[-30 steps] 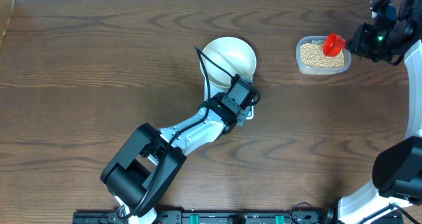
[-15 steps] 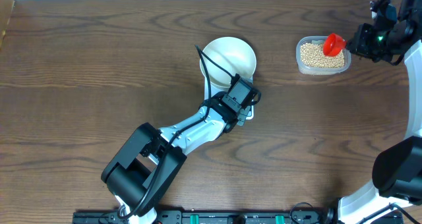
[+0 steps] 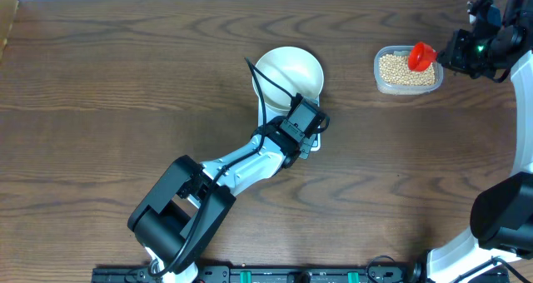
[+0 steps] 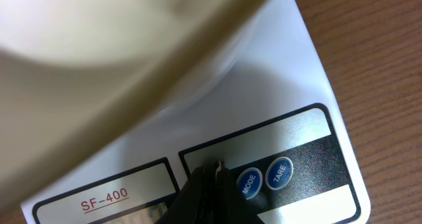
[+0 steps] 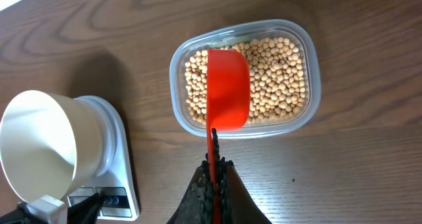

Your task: Scoop item into bowl and weigh 50g on scale

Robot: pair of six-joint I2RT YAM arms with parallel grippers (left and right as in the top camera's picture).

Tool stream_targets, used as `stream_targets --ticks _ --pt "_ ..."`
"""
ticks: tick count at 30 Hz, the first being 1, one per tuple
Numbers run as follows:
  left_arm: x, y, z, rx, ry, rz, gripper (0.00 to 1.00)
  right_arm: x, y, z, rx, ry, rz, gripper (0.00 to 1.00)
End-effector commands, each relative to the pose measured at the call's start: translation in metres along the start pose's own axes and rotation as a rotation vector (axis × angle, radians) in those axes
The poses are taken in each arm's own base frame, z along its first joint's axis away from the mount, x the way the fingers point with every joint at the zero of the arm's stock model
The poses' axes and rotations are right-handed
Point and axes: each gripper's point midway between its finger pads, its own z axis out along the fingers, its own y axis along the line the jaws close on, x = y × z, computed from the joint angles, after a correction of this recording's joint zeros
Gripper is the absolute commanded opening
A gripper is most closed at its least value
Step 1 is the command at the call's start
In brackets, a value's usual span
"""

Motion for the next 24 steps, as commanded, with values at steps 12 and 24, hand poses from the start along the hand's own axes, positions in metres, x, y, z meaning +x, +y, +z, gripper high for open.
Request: stream_targets --ticks 12,24 --pt "0.0714 0.0060 0.0209 -0.037 0.205 0.042 0.07 -0.0057 0.0029 -0.0097 -0.009 -0.027 -0.021 0.01" --pt "0.0681 0.0121 0.0215 -0.071 0.187 0.045 0.07 -0.0055 0.0029 -0.0097 -0.009 -0.026 -0.021 0.01"
